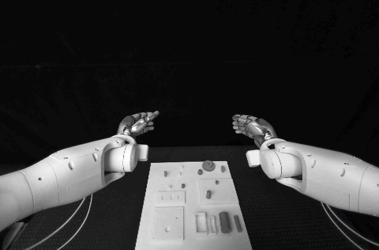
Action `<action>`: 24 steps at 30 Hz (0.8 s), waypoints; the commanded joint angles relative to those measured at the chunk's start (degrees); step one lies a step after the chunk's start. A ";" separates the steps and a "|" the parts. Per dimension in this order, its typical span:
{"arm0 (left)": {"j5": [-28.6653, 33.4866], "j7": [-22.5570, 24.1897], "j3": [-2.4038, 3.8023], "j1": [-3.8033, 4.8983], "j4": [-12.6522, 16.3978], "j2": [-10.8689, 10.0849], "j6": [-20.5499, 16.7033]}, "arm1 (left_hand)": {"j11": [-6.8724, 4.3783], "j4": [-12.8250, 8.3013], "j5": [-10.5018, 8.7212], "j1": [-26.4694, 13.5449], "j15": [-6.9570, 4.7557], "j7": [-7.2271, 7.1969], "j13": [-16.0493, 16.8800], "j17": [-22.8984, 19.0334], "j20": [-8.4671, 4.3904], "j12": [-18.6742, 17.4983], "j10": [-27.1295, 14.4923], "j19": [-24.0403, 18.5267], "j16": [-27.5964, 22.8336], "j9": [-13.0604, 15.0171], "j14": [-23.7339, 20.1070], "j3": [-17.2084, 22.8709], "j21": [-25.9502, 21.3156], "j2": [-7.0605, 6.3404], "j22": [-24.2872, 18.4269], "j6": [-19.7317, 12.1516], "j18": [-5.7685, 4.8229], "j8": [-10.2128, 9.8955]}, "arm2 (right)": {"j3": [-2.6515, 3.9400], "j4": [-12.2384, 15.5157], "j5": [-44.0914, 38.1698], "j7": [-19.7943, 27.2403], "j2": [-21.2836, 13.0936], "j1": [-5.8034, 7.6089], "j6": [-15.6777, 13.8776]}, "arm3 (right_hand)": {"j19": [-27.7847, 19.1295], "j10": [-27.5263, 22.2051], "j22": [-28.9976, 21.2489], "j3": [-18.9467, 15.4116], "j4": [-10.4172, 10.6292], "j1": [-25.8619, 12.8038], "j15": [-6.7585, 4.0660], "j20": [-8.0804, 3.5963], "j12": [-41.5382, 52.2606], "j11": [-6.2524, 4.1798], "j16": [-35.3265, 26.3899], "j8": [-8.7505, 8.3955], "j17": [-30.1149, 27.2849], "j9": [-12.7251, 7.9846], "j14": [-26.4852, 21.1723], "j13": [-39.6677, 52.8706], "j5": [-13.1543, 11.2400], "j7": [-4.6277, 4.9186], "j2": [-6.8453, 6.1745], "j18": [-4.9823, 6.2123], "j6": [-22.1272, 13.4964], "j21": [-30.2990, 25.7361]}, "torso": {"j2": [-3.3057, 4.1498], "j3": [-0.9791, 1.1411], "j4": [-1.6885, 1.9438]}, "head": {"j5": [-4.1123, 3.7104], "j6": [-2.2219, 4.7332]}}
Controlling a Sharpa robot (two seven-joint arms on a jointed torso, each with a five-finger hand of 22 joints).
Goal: Assemble the parts on the task board
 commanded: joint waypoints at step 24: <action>-2.63 -9.14 -2.45 3.08 -3.74 -0.70 16.48 | 2.78 -5.72 0.29 6.21 -0.68 4.59 3.69 4.80 -4.00 8.83 19.94 12.17 8.53 -0.26 18.84 -2.02 5.10 4.63 2.45 13.52 1.24 3.91 | -2.17 -17.83 -41.21 -9.39 7.45 2.25 15.74 | 21.03 16.90 0.61 2.23 -6.14 7.22 -2.94 0.19 4.27 -0.75 8.27 5.18 5.25 1.39 20.89 0.66 0.79 3.87 -2.96 7.97 14.20 2.33 | 0.47 -0.03 0.10 | 0.27 -0.57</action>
